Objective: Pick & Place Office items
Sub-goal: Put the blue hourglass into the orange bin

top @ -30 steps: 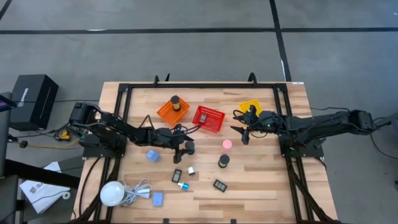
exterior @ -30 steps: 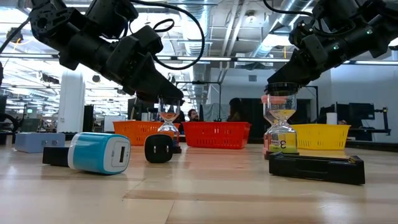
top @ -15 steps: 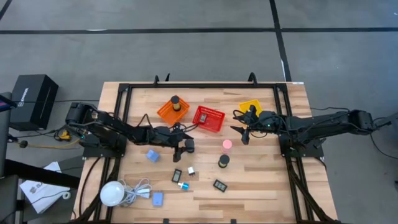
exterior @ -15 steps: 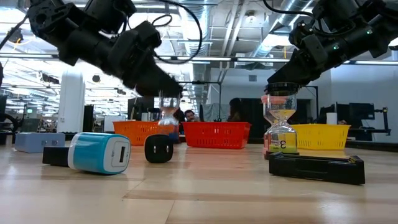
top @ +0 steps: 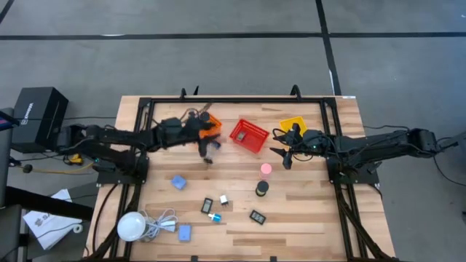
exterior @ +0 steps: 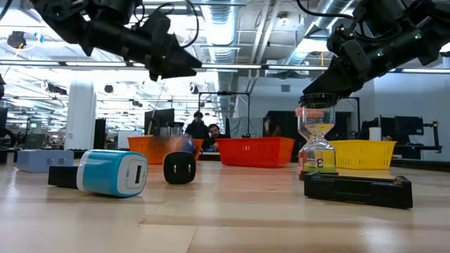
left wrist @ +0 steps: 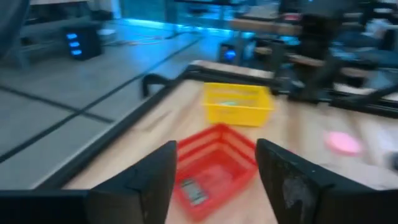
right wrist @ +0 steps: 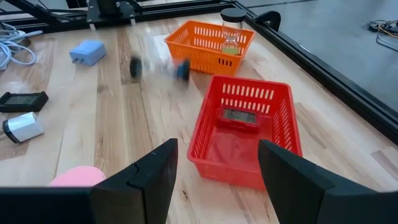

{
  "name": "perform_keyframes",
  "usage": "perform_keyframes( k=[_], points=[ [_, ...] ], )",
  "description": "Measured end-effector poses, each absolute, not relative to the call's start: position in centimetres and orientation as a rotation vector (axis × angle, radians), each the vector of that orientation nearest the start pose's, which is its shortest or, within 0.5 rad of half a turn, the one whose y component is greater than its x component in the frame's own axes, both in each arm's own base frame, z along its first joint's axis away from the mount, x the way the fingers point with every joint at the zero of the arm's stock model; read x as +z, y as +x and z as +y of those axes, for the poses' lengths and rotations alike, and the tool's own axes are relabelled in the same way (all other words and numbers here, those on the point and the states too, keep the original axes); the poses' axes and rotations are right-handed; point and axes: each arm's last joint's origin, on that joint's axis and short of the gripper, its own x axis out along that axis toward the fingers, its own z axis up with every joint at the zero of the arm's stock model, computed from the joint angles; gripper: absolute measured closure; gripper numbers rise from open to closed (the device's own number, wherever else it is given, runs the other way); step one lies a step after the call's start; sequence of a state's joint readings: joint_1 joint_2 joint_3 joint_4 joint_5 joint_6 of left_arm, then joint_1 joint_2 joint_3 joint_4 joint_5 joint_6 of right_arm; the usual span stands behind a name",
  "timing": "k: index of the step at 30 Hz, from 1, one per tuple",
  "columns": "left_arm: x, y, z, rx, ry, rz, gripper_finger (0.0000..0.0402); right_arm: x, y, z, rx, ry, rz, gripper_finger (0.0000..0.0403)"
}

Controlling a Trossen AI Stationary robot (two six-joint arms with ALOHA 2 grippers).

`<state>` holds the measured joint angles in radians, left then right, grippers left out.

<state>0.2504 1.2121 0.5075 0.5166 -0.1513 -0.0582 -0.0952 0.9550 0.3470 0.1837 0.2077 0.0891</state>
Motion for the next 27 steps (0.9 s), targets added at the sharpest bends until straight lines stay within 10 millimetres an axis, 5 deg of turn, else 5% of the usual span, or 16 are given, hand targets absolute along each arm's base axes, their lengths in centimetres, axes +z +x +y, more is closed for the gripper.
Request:
perform_keyframes(
  k=[5,13,20,27],
  points=[
    [21.4,23.3,8.6,0.458,-0.133,0.206,0.0245,18.9,18.9,-2.4,-0.316,0.061,0.412,0.0189],
    [21.4,23.5,8.1,0.37,-0.138,0.21,0.0274,18.9,18.9,-2.4,-0.314,0.051,0.414,0.0189],
    [20.8,24.1,5.5,0.262,-0.14,0.279,0.024,18.9,18.9,-2.4,-0.315,0.053,0.413,0.0189],
    [20.2,24.3,2.1,0.349,-0.08,0.34,0.0188,18.9,18.9,-2.4,-0.315,0.053,0.413,0.0189]
  ],
)
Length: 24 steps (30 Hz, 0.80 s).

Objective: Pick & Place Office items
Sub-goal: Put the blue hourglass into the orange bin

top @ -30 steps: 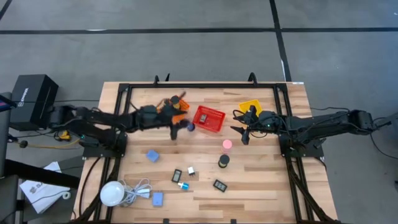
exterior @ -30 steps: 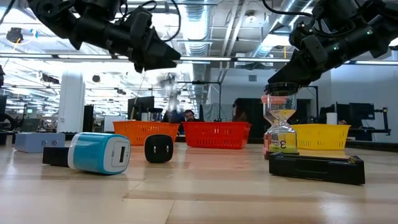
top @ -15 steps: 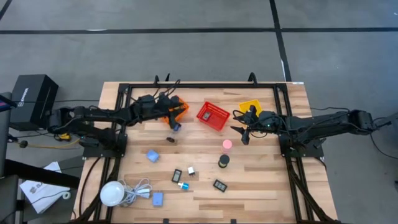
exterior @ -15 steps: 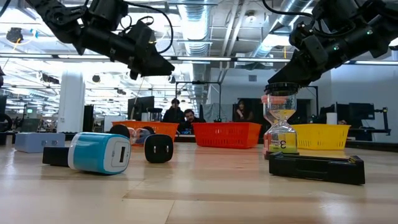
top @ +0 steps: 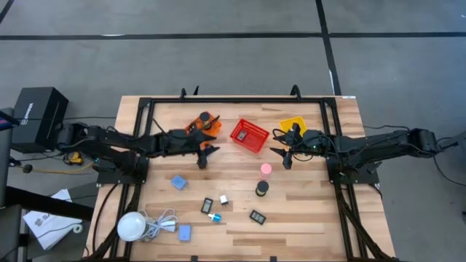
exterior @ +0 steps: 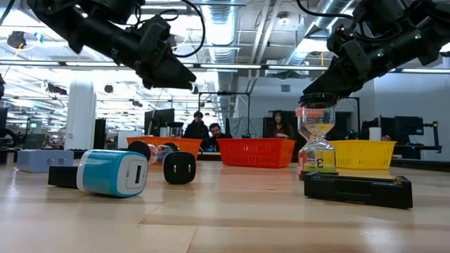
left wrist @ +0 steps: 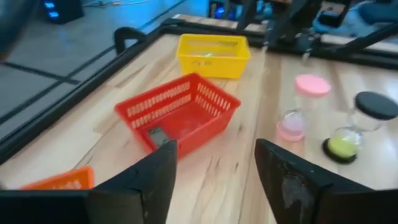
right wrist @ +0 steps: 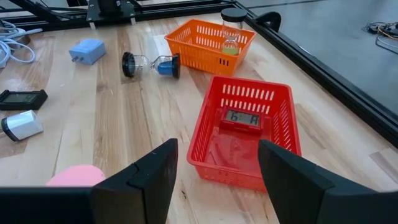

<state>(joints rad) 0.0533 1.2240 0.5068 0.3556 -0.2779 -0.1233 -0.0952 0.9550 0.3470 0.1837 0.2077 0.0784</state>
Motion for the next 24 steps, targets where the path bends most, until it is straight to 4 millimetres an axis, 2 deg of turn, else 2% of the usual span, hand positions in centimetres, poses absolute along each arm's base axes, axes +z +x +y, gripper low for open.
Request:
perform_keyframes(
  k=[5,12,20,24],
  points=[
    [19.7,24.0,0.2,0.482,-0.092,0.364,0.0167,18.9,18.9,-2.4,-0.315,0.053,0.414,0.0189],
    [19.3,23.3,-1.5,0.613,-0.145,0.328,0.0168,18.9,18.9,-2.4,-0.315,0.053,0.413,0.0189],
    [15.3,20.7,-2.3,0.673,-0.269,0.367,0.0174,18.9,18.9,-2.4,-0.315,0.053,0.413,0.0189],
    [14.1,19.7,-2.8,0.679,-0.363,0.364,0.0174,18.9,18.9,-2.4,-0.311,0.034,0.416,0.0189]
  ],
)
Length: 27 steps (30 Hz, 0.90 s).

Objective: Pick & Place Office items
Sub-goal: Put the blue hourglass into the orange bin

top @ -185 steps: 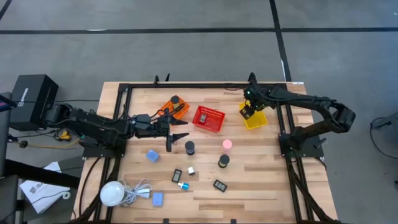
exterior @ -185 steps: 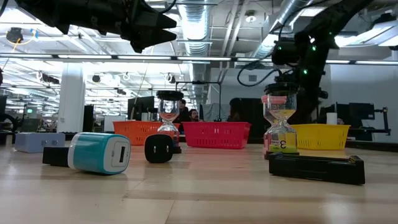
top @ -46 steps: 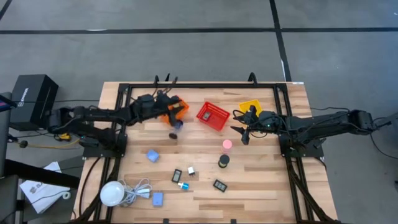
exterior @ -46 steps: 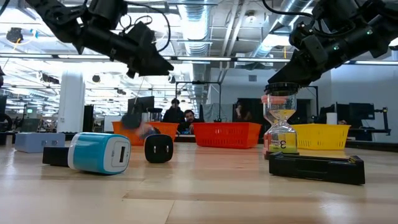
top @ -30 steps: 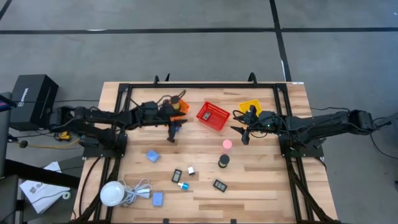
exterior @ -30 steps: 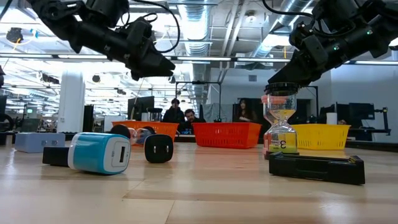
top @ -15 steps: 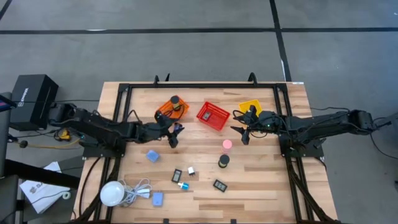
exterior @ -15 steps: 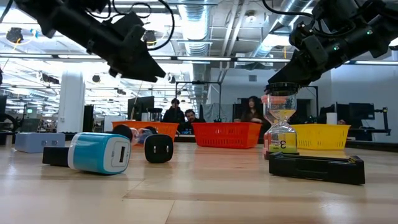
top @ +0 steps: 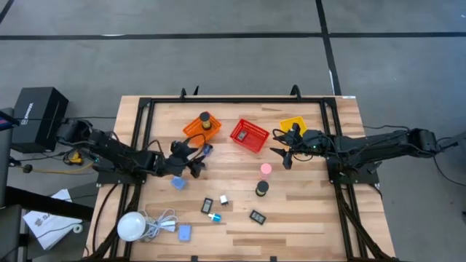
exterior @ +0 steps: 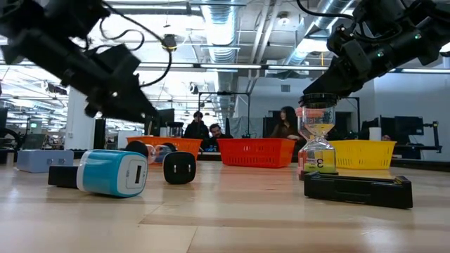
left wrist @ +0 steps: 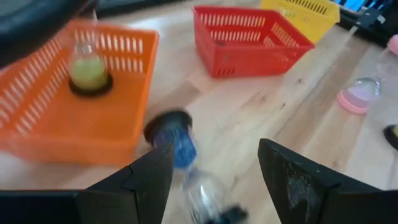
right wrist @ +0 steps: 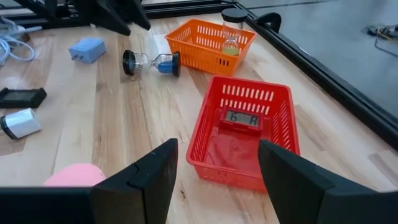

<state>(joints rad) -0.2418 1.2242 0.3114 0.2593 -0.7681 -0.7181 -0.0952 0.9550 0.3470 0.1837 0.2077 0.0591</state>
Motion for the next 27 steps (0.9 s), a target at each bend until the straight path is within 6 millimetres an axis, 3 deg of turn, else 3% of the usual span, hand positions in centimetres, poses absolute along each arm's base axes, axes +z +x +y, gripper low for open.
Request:
perform_keyframes(
  k=[8,13,19,27],
  points=[
    [13.2,19.4,-4.0,0.659,-0.396,0.374,0.0174,19.0,18.9,-3.2,-0.338,-0.023,0.41,0.0189],
    [11.4,19.7,-4.5,0.695,-0.393,0.405,0.0174,19.2,18.7,-4.1,-0.387,-0.015,0.391,0.0189],
    [10.4,21.5,-5.1,0.721,-0.358,0.436,0.0174,19.2,18.5,-5.1,-0.438,-0.005,0.393,0.0189],
    [8.9,21.9,-4.5,0.786,-0.337,0.479,0.0174,19.2,18.4,-5.5,-0.46,0.0,0.395,0.0189]
  ],
)
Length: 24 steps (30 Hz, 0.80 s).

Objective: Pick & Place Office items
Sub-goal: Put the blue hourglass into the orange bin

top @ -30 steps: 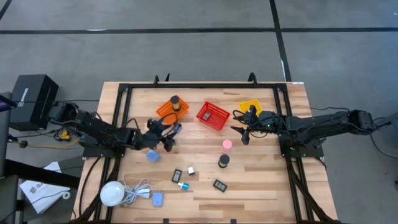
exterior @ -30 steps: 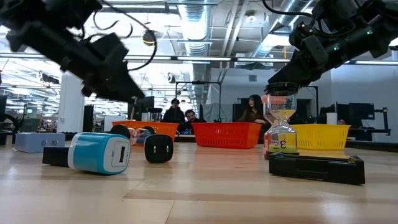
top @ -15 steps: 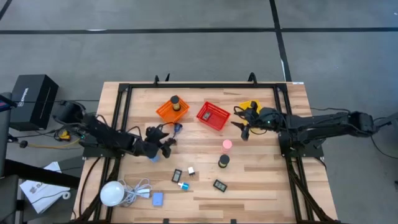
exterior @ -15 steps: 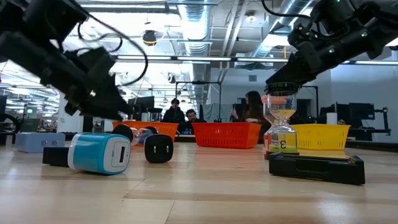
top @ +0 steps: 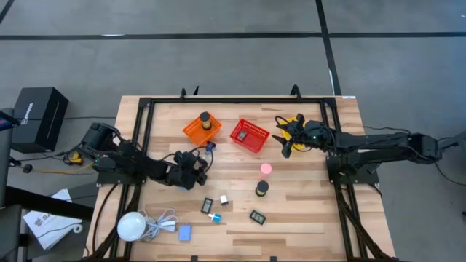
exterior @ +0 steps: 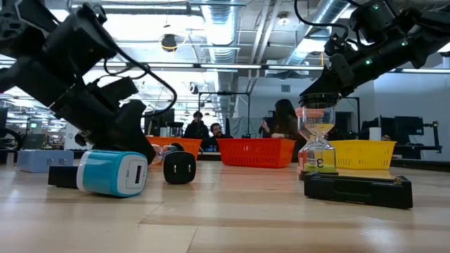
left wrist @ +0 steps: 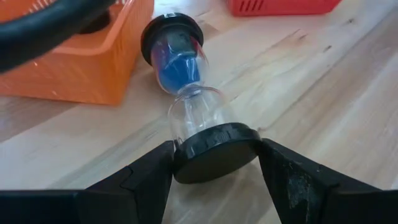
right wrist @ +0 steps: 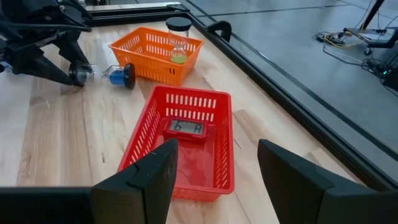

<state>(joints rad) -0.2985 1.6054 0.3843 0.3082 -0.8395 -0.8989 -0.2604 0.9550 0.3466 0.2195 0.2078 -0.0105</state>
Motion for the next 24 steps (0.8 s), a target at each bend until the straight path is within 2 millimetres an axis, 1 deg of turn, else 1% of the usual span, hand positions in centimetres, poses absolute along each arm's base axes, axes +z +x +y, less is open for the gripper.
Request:
perform_keyframes(
  k=[14,24],
  points=[
    [8.8,22.2,-2.9,0.817,-0.382,0.51,0.0177,19.2,18.5,-5.2,-0.442,0.007,0.393,0.0189],
    [8.8,22.3,-2.9,0.805,-0.368,0.517,0.0232,19.2,18.5,-5.0,-0.434,0.006,0.393,0.0189]
  ],
)
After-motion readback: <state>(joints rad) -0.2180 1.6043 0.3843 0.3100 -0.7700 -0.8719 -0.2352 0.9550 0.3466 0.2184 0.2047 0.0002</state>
